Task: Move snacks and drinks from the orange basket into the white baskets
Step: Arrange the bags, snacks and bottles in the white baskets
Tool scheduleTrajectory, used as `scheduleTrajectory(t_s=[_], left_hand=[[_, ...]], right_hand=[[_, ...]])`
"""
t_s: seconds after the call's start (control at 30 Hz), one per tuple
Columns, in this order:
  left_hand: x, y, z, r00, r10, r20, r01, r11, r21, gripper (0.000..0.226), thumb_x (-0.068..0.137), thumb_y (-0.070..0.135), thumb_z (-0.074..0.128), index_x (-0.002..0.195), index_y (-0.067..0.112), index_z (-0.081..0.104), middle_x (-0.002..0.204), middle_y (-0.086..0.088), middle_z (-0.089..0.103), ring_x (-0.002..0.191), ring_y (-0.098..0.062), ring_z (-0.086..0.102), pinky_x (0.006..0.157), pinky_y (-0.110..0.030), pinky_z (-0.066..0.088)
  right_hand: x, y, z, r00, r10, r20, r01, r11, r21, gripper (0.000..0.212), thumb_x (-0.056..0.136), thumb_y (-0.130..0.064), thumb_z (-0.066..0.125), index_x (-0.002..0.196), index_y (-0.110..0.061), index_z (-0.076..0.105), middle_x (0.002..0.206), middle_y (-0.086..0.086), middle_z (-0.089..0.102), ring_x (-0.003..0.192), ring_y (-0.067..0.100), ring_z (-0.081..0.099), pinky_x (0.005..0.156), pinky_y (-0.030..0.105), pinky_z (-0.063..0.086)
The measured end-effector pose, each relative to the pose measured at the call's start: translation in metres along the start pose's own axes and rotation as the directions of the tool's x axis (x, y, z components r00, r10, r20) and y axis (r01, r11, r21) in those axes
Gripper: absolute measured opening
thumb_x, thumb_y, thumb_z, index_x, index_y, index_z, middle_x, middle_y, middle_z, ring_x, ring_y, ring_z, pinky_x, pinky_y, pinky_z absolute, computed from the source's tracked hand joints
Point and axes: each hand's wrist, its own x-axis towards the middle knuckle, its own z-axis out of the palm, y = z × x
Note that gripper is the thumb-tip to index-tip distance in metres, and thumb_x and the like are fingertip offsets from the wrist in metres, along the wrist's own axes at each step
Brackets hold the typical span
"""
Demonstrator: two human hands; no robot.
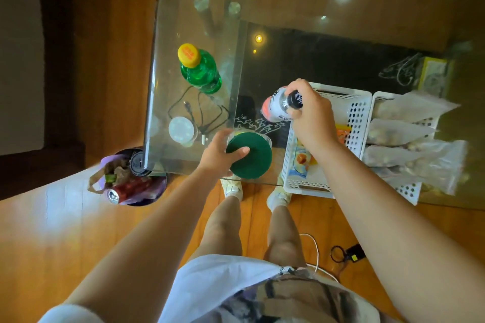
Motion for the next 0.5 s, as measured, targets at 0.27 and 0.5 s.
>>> scheduleTrajectory(t_s=[0.27, 0.5], left_hand=[[-0.007, -0.002, 0.032, 0.999, -0.017, 0.046, 0.015, 0.999, 0.04, 0.062, 0.085, 0.03, 0.064, 0.136, 0.023, 0.029, 0.132, -0.011, 0.051, 0.112, -0.03, 0.056, 0.077, -0.042, 0.058], [-0.006, 0.009, 0.02, 1.0, 0.003, -0.018, -0.003, 1.0, -0.02, 0.081, 0.078, 0.041, 0.069, 0.142, 0.017, 0.025, 0.146, -0.009, 0.038, 0.125, -0.022, 0.043, 0.102, -0.04, 0.041]], right_hand=[[-0.003, 0.005, 0.002, 0.999, -0.005, 0.051, 0.007, 1.0, -0.025, 0.04, 0.082, 0.012, 0.055, 0.108, -0.019, 0.054, 0.144, 0.008, 0.044, 0.128, 0.029, 0.046, 0.088, 0.025, 0.043], [-0.003, 0.008, 0.0, 0.998, 0.002, 0.058, -0.002, 1.0, 0.002, 0.042, 0.083, 0.007, 0.057, 0.114, -0.022, 0.055, 0.144, 0.005, 0.044, 0.128, 0.027, 0.046, 0.093, 0.031, 0.047]])
